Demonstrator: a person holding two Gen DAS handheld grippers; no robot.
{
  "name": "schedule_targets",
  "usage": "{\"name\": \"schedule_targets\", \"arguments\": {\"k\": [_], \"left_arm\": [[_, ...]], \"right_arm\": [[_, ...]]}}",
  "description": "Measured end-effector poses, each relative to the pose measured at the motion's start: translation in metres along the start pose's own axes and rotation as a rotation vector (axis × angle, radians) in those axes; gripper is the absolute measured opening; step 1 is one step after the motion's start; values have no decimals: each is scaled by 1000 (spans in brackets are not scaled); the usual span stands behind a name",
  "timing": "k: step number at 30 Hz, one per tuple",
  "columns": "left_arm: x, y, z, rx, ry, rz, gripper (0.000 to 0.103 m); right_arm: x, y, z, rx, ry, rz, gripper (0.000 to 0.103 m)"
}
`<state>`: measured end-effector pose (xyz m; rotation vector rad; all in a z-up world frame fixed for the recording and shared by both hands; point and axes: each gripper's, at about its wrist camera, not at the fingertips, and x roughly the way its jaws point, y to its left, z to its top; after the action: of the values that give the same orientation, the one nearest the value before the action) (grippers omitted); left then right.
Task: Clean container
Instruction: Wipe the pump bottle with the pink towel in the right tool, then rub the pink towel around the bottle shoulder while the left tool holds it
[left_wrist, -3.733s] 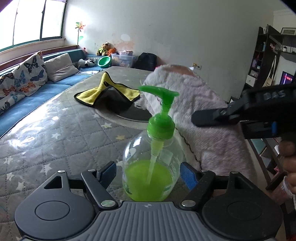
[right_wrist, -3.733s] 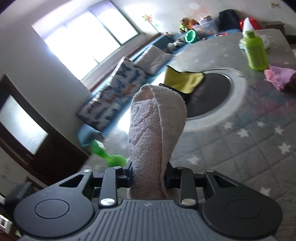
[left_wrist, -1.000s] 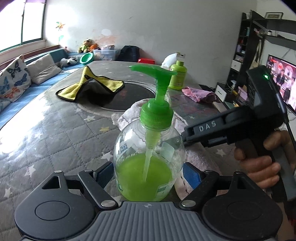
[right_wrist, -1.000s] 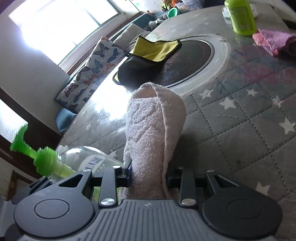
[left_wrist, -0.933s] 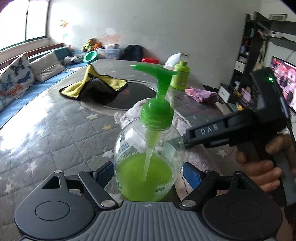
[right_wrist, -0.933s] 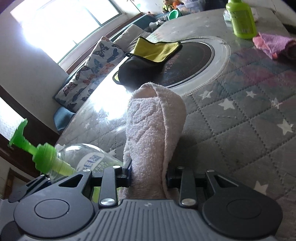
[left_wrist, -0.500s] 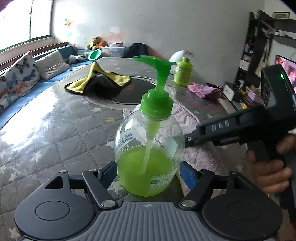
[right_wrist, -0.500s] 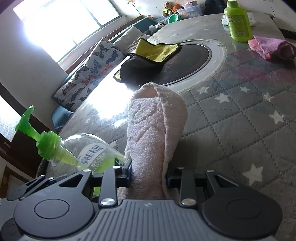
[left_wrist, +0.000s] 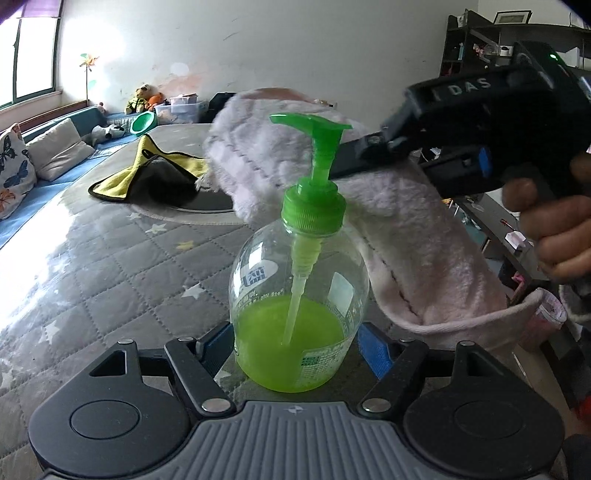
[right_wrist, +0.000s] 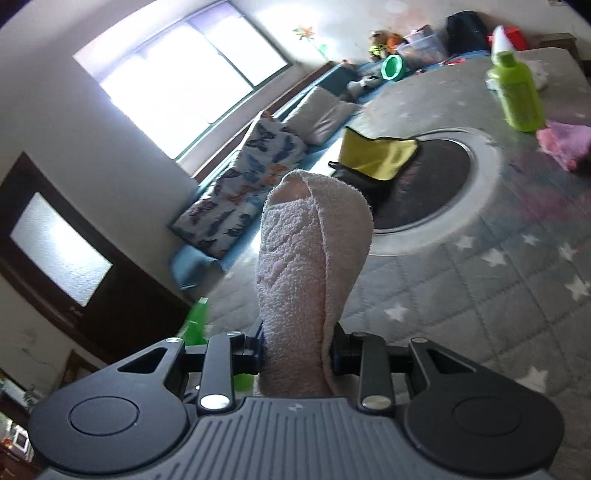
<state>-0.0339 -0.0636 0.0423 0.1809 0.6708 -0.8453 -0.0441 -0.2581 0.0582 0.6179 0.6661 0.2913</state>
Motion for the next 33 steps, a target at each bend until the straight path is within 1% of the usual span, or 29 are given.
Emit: {"name": "schedule_targets", "arguments": {"k": [2,3,7,12,17,21,28,30,33], "left_arm": [[0,1,-1,-3,-1,-3,77],[0,2,-1,-4,-2,-5,77],[1,3,-1,4,-2,-8,77],[2,4,-2,1,-2,-13,78],[3,4,-1,-9,5,-4,79],[3,0,-1,-25,11,19,79],[-2,-6,-2,-97,19,70,79],[-4,-8,-3,-92,17,74,76],[-4,-8,-4,-73,19,67,73]], "right_arm": [[8,0,2,-4,15,2,31],[13,-2,2,-1,17,-12,31],[24,-15,2,39,25,-31,32],[37,-28,-2,42,58,-99,32],[50,-43,-16,59,109,-157,32],[49,-47,-25,47,114,-178,32],[42,-40,-35,4,108,-211,32],[38,-38,-38,2,105,-218,32],[31,-40,-40,31,105,-201,32]]}}
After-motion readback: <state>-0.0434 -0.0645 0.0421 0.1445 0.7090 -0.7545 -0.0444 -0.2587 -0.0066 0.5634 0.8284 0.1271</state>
